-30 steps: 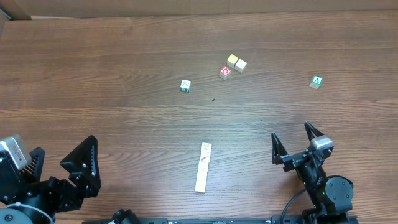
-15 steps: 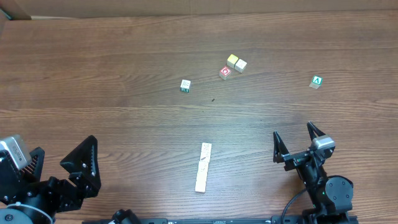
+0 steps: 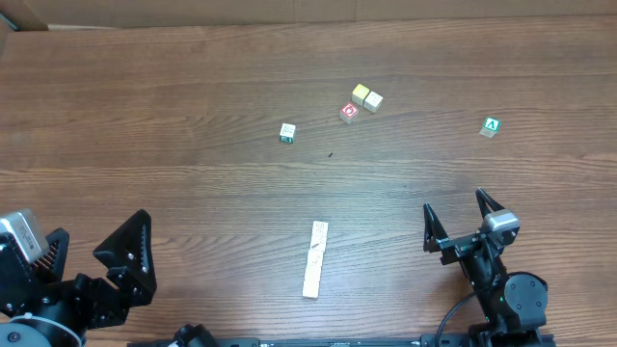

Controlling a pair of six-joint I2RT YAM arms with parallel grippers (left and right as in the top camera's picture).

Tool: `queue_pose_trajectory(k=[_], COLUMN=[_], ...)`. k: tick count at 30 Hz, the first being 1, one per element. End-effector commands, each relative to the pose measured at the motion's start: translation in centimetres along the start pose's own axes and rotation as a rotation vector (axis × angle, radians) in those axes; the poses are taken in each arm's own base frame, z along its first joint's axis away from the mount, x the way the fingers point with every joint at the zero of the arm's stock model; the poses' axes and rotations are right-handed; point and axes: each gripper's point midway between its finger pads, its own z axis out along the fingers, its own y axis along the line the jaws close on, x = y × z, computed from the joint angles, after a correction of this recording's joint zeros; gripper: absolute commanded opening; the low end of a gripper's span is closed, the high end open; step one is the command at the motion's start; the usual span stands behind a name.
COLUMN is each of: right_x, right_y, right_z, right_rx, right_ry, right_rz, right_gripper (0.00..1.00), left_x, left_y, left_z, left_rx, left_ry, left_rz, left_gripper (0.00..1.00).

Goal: Flip 5 blocks

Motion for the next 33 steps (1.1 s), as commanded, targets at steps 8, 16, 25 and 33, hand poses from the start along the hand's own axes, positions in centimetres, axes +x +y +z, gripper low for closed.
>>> queue_pose_trajectory(k=[8,16,25,33], right_x=[0.1,0.1,0.1,0.1], right_y=[-0.2,-0.2,-0.2,-0.2], right_z=[0.0,0.0,0.0,0.0], right_rx=[0.009,0.009,0.009,0.009], right_ry=[-0.006,-0.006,-0.006,-0.006], right_rz=[-0.004,-0.004,-0.004,-0.004], right_gripper=[1.00,1.00,1.00,1.00], left_x=[0.0,-0.5,1.2,3.4], left_y=[-0.1,0.6,2.6,-0.5], left_z=[0.0,0.1,4.8,11.5], left_rx=[0.000,-0.065,-0.282,0.062], left_ry=[0.001,-0.036,-0.021,-0.119], left_rz=[0.003,-0.044,-0.140,-0.011], left_gripper=[1.00,1.00,1.00,1.00])
